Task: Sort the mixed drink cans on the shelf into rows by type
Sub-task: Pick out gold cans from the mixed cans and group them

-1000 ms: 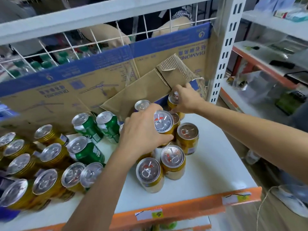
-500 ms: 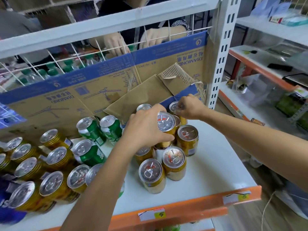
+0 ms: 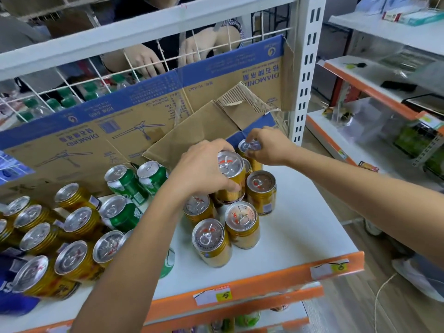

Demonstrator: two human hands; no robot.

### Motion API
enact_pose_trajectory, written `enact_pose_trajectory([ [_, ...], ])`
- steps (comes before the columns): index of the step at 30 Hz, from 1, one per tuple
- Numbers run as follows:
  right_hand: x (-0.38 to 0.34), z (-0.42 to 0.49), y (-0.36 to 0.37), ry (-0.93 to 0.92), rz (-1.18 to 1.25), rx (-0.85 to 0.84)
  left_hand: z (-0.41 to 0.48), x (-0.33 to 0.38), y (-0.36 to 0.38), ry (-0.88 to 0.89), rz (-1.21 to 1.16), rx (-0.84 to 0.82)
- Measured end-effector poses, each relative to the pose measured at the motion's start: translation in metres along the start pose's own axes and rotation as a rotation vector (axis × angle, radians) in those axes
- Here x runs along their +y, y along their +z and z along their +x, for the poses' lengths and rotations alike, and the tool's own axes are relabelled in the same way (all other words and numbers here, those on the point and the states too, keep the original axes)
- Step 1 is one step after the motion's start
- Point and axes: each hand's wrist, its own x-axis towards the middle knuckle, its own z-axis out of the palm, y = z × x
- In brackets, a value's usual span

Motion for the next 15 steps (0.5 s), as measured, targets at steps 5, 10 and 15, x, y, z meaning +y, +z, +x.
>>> enact_pose_trajectory([
  [5, -0.01, -0.012, -0.008, -0.096, -0.021, -0.002, 0.004, -0.008, 0.01, -0.022, 0.003, -0.022],
  [10, -0.02, -0.024, -0.016, -0.145, 0.003, 0.025, 0.008, -0.011, 0.037, 0.021, 0.208, -0.054],
  [15, -0.026, -0.032, -0.019, -0.201, 0.01, 0.037, 0.008, -0.015, 0.045, 0.025, 0.217, -0.071],
])
